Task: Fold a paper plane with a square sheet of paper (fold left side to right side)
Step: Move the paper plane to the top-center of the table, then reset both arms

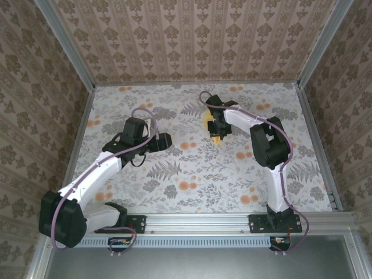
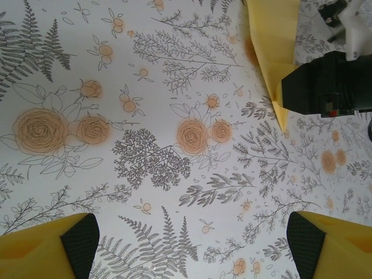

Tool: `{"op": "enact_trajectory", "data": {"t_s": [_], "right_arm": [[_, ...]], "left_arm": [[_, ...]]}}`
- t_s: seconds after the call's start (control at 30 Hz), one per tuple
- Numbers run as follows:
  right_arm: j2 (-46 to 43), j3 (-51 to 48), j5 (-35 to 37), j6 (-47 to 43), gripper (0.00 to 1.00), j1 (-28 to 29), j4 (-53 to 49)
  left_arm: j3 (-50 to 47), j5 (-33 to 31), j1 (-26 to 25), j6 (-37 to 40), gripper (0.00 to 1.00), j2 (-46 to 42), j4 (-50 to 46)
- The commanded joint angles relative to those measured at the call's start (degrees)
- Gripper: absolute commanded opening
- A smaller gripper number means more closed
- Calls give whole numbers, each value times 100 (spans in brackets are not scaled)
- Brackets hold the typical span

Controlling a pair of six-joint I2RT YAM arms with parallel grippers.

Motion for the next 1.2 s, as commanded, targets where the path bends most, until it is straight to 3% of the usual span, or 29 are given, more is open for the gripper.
{"op": "enact_trajectory", "data": {"t_s": [0.0, 0.3, 0.47, 0.67, 0.87, 0.93, 1.07, 1.17], "right_arm": [[-427, 121, 176, 49, 29, 46, -338], [-1440, -285, 362, -12, 42, 131, -456], [-3061, -1443, 849, -274, 65, 105, 297], [-5077, -3312, 1512, -690, 98, -260, 1606], [-6332, -5048, 1788, -810, 100, -1008, 2857], [-6580, -5812, 1854, -1053, 100, -1233, 3740], [-6679, -7083, 2005, -1217, 100, -1581, 5532], [-6298, -7339, 1721, -1283, 100, -1898, 6236]], "left_arm": [[245, 191, 210, 199, 88, 25, -131], [306, 469, 700, 269, 88, -95, -186], [310, 346, 1252, 370, 89, -287, -264], [135, -726, 1932, 693, 89, -634, -84], [-547, -1789, 1979, 1812, 92, -885, 925], [-965, -2022, 1978, 2285, 92, -954, 1439], [-1628, -2614, 2013, 2786, 93, -885, 2295], [-1827, -2451, 2083, 3005, 94, -549, 2778]]}}
